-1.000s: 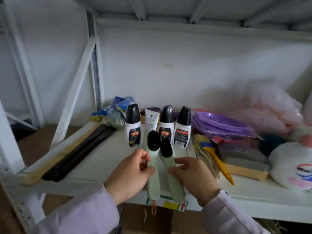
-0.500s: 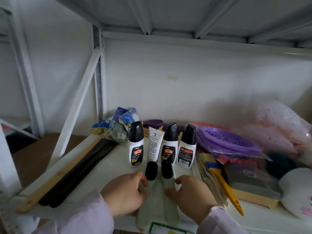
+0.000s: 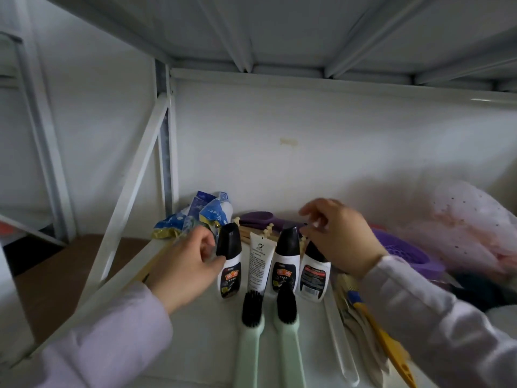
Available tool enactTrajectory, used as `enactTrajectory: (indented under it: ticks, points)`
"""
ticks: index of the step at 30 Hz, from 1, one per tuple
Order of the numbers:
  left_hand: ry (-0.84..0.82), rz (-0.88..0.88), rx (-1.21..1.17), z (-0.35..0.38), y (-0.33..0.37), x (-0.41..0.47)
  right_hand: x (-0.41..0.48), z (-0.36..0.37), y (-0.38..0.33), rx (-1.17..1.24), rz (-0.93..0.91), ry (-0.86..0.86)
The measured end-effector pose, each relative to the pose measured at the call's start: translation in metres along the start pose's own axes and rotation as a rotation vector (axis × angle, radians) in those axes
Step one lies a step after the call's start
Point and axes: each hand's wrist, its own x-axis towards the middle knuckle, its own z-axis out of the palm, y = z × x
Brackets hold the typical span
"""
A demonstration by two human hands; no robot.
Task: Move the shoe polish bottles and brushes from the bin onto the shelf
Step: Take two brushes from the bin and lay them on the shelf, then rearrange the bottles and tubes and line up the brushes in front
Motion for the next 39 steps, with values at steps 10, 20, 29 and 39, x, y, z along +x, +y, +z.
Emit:
enactTrajectory:
  ticks: [10,20,29,39]
  points:
    - [-0.335,-0.139,0.005,0.021,-0.020,0.031,0.055,0.024,-0.002,-0.258,-0.056,-0.612]
    - [-0.277,-0.190,0.113,0.028,-0.036,0.053,0.076,0.051,-0.007,-0.210,-0.011,-0.518]
    - [-0.253,-0.137,0.138,0.037,-0.041,0.072,0.089,0.073,-0.014,-0.108,0.018,-0.488]
    - [-0.259,-0.169,0.133,0.030,-0.054,0.072,0.084,0.075,-0.017,-0.084,-0.035,-0.489]
